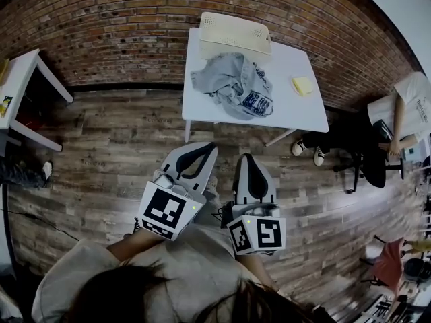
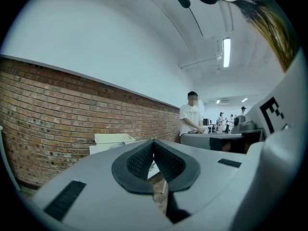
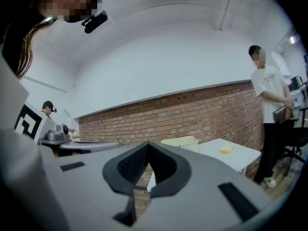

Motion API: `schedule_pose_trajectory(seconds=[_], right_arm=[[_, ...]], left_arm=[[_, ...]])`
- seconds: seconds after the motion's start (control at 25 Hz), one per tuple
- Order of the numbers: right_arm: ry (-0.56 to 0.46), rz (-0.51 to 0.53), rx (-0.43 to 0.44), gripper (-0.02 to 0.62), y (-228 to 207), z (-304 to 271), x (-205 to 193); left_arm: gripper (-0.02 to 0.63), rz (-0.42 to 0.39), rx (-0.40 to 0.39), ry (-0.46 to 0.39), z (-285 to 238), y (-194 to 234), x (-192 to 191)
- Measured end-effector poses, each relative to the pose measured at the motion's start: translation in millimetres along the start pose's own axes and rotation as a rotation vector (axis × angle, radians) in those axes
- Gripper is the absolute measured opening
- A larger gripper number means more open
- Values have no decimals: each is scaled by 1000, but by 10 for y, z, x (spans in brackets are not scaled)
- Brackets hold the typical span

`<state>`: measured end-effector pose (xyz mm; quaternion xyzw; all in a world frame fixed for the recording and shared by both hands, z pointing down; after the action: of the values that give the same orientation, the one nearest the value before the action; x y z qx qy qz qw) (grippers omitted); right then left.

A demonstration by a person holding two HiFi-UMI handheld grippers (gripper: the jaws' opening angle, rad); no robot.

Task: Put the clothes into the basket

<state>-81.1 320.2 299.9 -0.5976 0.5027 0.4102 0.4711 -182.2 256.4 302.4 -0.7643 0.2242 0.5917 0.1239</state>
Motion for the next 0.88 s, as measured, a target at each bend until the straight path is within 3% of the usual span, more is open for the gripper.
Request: schedule_pose_trajectory(seconds=[0.36, 0.88], right_arm=[[-17, 23, 11, 6, -272, -437, 103], [42, 25, 53, 6, -1275, -1728, 430]], left_arm=[[9, 5, 3, -17, -469, 220, 77], [9, 33, 49, 28, -1914, 869, 433]])
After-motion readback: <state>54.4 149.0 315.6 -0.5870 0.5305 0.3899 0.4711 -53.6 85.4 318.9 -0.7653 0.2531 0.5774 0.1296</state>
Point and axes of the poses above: the fingertips, and each gripper's own axes: z backward along the fingers, y to its left, x out of its top, the point moved 5 cm from there along z, backward along the fingers, and after that the axes turned 11 degrees about y, right-handed, at the moved point
